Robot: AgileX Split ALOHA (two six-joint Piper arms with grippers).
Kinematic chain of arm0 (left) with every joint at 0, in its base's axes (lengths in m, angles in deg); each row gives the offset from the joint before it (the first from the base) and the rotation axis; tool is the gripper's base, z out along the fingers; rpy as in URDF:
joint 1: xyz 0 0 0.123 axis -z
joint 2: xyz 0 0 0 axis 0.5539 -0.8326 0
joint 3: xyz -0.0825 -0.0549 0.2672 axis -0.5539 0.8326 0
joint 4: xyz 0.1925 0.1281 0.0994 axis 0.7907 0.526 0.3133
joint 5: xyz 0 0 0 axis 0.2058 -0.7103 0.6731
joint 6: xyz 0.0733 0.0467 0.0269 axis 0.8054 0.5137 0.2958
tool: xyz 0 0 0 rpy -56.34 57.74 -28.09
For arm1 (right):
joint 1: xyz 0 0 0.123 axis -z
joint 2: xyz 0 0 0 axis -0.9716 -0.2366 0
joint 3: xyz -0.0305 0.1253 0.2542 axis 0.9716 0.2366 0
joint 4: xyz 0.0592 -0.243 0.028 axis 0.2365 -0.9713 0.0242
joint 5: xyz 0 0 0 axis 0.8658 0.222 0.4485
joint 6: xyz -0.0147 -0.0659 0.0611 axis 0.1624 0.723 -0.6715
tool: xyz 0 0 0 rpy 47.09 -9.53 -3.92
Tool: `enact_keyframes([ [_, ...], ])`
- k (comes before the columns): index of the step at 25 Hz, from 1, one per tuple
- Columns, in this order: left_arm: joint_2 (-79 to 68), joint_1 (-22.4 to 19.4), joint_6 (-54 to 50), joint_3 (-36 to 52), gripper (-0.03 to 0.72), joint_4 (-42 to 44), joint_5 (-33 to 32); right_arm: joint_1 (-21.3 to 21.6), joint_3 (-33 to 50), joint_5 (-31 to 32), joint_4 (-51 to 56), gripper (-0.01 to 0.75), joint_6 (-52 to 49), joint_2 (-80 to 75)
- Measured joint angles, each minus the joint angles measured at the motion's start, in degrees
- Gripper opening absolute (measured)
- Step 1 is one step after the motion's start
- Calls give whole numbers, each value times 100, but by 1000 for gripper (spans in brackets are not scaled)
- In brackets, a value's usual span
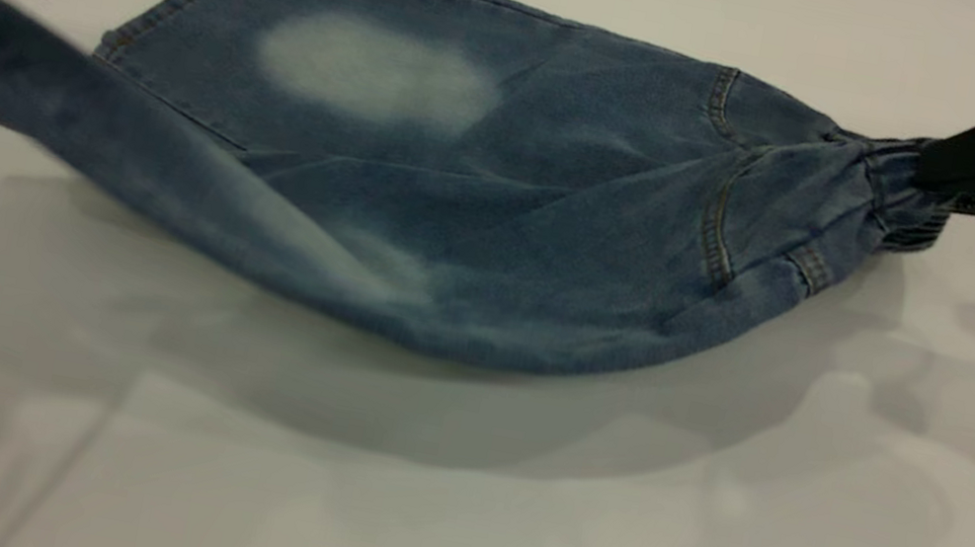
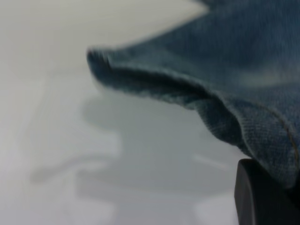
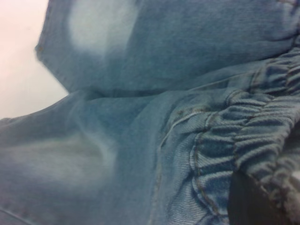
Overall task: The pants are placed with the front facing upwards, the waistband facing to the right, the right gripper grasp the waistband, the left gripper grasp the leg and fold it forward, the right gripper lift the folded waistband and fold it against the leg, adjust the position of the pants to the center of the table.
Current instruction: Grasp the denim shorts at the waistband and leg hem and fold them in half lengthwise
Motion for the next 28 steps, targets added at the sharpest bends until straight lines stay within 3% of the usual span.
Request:
enact_keyframes([
  [11,-1808,0,79,-1727,44,325,82,0,-497,-832,24,37,-27,0],
  [17,-2340,0,184,-2527,44,402,51,0,-973,-875,-65,37,-307,-169],
  [28,-3263,0,516,-3748,44,402,-26,0,-2456,-791,-1193,37,-1613,-1371],
])
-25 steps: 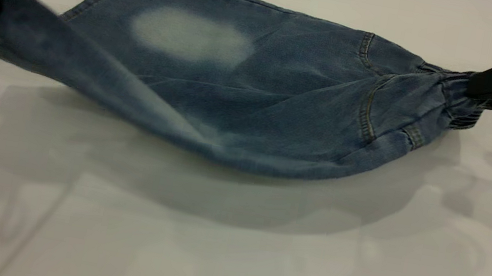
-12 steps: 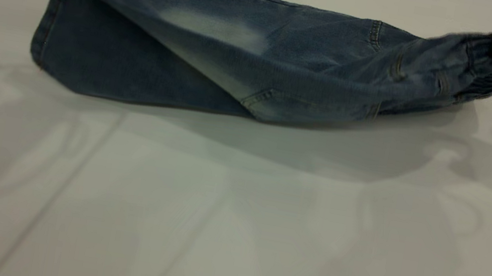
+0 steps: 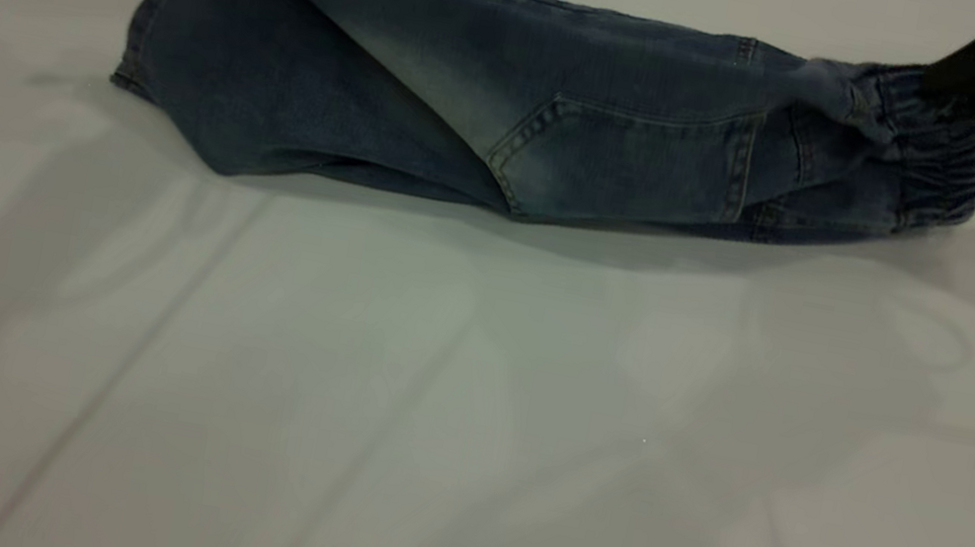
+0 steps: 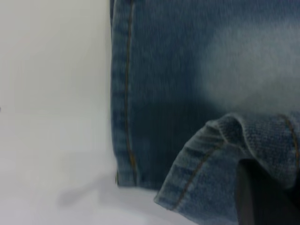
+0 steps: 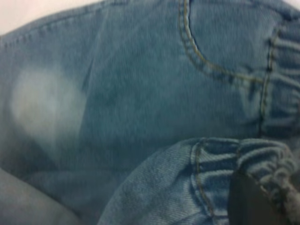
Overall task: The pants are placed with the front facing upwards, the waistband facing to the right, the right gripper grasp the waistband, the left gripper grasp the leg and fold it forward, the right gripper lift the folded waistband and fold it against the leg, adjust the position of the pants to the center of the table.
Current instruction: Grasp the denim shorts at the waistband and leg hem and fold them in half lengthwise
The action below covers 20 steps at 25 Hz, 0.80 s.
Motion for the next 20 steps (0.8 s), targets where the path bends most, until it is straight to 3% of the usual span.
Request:
enact_keyframes([
  [5,-564,0,224,-650,44,6,-27,0,-530,-151,-254,37,-385,-364],
  [11,-1233,0,288,-1352,44,176,-27,0,-798,-778,-221,37,-415,-625],
  [20,-1852,0,295,-1843,44,803,98,0,-1139,-1073,-79,64,-385,-852],
])
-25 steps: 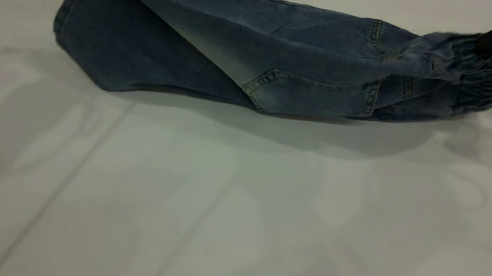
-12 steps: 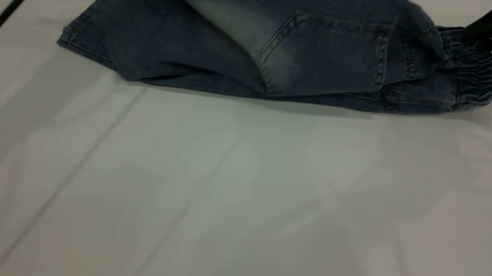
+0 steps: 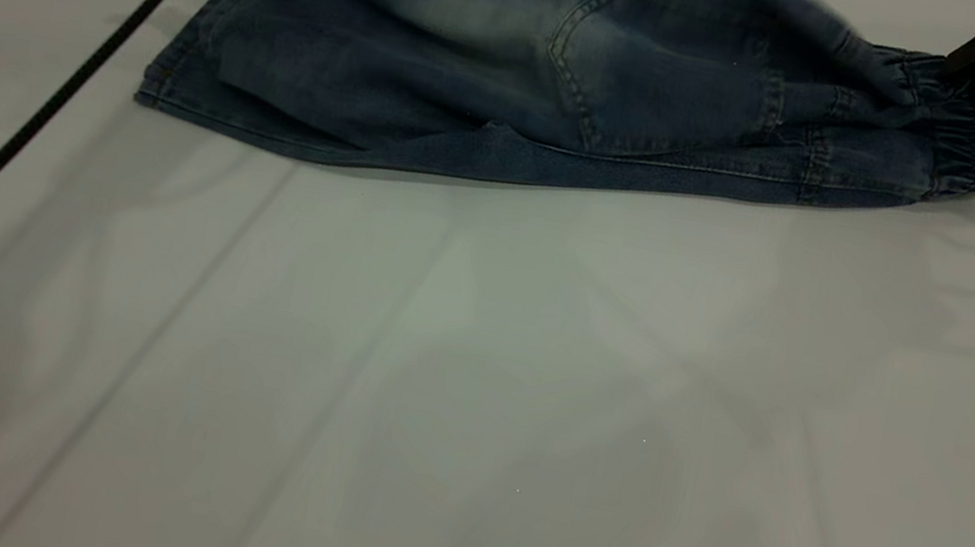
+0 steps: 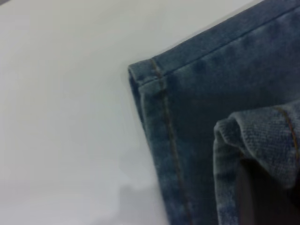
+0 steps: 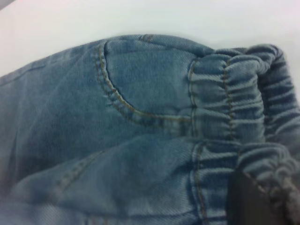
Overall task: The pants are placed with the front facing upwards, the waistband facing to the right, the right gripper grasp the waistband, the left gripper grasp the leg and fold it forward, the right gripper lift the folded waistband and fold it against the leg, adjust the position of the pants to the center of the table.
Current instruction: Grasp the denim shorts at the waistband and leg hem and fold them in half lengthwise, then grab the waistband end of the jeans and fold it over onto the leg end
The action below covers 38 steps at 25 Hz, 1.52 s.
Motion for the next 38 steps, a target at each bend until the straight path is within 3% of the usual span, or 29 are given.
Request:
enact_keyframes([
  [4,-24,0,0,-13,64,273,156,0,-60,35,21,197,183,0],
  [6,-24,0,0,-13,98,341,246,0,-69,87,29,314,235,0],
  [10,-24,0,19,-13,257,550,279,13,-69,294,23,545,238,0],
  [14,-18,0,7,-13,461,885,293,238,-69,943,-42,662,102,0],
  [18,90,0,-163,-115,582,890,-94,629,-80,2018,-385,650,-541,0],
  [22,171,0,-616,-483,592,890,-1128,779,-102,2652,-942,596,-1248,0],
  [27,189,21,-731,-804,577,831,-2064,779,-109,2685,-1560,579,-1709,0],
  [38,193,535,-731,-871,577,569,-2305,861,-109,2647,-2025,578,-2031,0],
])
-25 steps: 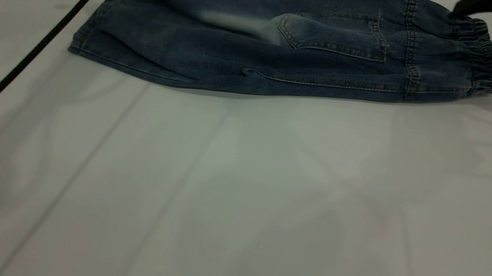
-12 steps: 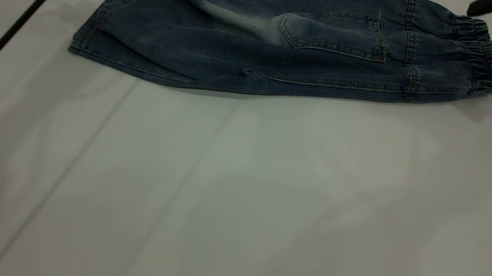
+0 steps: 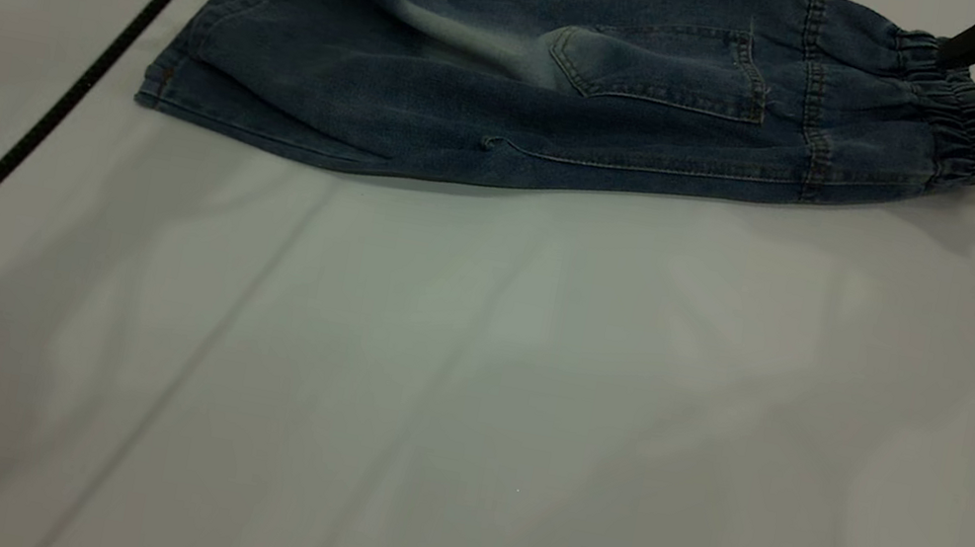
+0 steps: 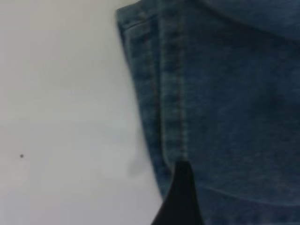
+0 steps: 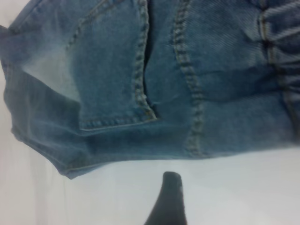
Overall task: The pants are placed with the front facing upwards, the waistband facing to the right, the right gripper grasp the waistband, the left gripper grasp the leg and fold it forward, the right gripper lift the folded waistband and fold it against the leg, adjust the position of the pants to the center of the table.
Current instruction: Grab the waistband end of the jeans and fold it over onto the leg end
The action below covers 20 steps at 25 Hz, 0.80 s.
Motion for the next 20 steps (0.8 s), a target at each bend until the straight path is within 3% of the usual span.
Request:
enact_keyframes([
  [12,0,160,0,0,577,-1108,229,16,-3,-145,-427,578,-492,-201],
  [20,0,160,0,0,577,-1195,340,16,-7,-339,616,578,484,-576],
])
